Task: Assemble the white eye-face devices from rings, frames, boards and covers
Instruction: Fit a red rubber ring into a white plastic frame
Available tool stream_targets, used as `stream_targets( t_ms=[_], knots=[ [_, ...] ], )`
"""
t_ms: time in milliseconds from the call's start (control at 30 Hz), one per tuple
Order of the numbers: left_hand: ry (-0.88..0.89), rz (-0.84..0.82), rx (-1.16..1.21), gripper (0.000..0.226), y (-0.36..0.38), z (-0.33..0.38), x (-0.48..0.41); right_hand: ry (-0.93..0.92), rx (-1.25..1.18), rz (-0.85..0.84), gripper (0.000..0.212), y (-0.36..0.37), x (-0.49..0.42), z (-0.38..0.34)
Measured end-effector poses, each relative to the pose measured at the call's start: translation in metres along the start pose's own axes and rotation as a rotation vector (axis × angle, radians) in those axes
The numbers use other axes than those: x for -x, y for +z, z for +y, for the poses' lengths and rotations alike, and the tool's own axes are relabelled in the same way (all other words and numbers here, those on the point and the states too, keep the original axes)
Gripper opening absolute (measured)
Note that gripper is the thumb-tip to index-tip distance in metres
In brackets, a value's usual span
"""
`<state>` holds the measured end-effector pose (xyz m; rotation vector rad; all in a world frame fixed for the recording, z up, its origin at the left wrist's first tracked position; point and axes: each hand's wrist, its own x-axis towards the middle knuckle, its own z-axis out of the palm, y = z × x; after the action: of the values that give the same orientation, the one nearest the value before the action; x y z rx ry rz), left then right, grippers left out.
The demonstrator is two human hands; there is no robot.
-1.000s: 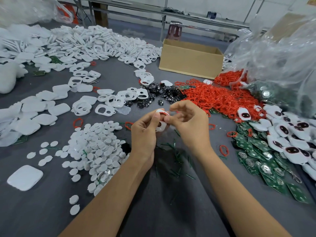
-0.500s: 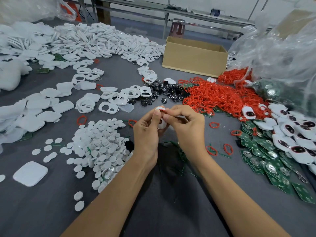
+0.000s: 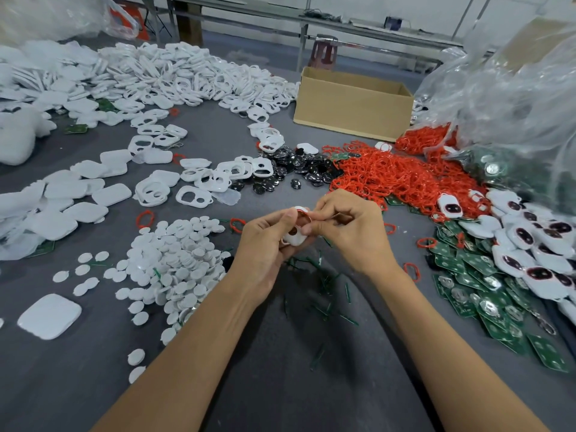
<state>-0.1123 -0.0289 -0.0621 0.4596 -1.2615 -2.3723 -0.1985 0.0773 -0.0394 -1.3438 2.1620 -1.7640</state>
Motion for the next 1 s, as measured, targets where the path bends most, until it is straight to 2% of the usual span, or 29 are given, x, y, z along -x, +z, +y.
stream_targets(
  t_ms=[200, 433, 567, 700, 800, 867, 1000],
  knots=[
    [0.011, -0.040, -0.062, 0.024, -0.001, -0.001, 0.002, -0.020, 0.127, -0.070, 0.022, -0.008, -0.004, -0.005],
    [0.022, 0.014, 0.041, 0.023, -0.003, 0.000, -0.001, -0.234, 0.427, 0.012, 0.014, 0.009, 0.000, -0.002],
    [0.092, 0.002, -0.011, 0.022, 0.000, -0.005, -0.003, -0.121, 0.321, 0.088, 0.008, 0.004, -0.002, -0.002],
    [0.112, 0.029, -0.005, 0.022, 0.001, -0.005, -0.003, -0.283, 0.537, 0.079, 0.012, 0.010, 0.004, 0.001],
    [0.097, 0.045, 0.009, 0.023, 0.000, -0.004, -0.003, -0.310, 0.571, 0.049, 0.010, 0.013, 0.006, 0.002],
    [0.081, 0.065, 0.019, 0.025, -0.001, -0.003, -0.004, -0.220, 0.459, 0.026, 0.004, 0.012, 0.004, 0.001],
    [0.073, 0.024, -0.029, 0.024, -0.002, -0.006, -0.004, 0.175, 0.045, -0.024, 0.012, -0.004, -0.005, -0.004]
  ],
)
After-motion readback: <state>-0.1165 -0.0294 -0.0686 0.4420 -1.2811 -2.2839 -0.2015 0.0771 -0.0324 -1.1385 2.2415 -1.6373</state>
